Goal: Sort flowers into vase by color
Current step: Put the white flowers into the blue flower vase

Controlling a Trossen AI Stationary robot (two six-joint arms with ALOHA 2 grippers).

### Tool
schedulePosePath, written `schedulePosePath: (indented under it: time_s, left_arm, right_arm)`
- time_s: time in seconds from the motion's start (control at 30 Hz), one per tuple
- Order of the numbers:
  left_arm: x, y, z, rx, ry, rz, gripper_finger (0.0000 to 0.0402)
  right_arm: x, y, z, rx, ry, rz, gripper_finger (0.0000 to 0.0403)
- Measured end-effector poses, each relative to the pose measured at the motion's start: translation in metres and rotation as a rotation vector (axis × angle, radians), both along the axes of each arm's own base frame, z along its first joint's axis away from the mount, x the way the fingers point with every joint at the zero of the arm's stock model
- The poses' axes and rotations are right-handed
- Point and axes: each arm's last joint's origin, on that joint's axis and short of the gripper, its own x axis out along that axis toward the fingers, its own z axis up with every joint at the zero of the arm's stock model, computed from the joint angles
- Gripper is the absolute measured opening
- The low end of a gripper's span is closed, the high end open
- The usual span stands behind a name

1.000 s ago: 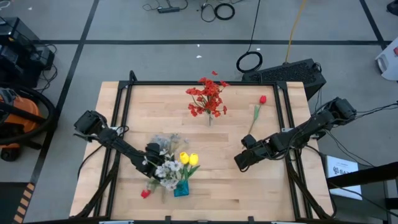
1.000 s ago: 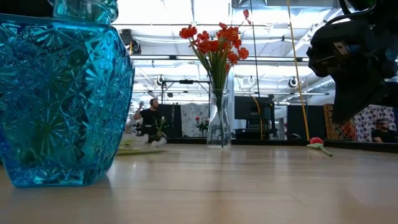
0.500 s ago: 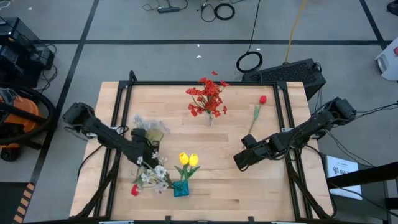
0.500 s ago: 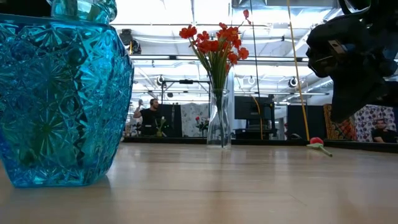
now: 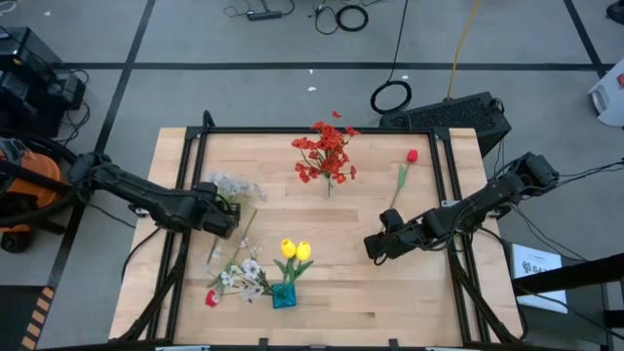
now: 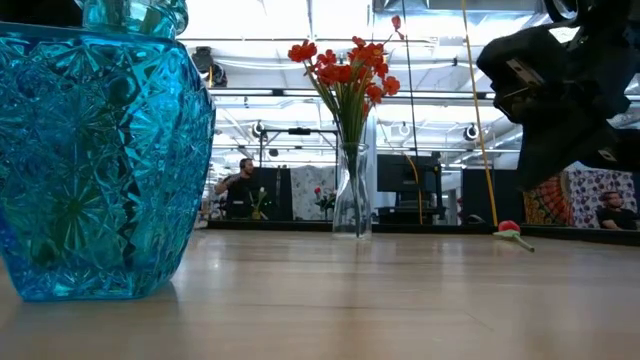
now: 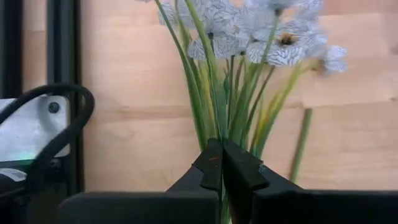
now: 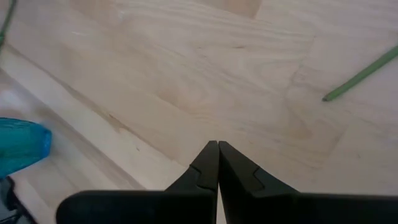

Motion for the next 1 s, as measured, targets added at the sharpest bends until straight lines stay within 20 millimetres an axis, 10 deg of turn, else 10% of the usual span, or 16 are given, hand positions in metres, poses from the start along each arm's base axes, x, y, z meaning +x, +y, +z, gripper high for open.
schedulePosePath:
  time_s: [0.43,1.0]
  left_arm:
    - [0.015,0.007,0.000,-0.076,-0.016,-0.191,0.0095]
    - [0.028,0.005,-0.041,-0.313,0.147,-0.184,0.0101]
  right_arm:
    - [0.002,-0.001,0.001,-0.019,-0.033,-0.045,0.0000]
    - [0.002,0.000,-0.001,-0.028,-0.021,-0.038,0.0000]
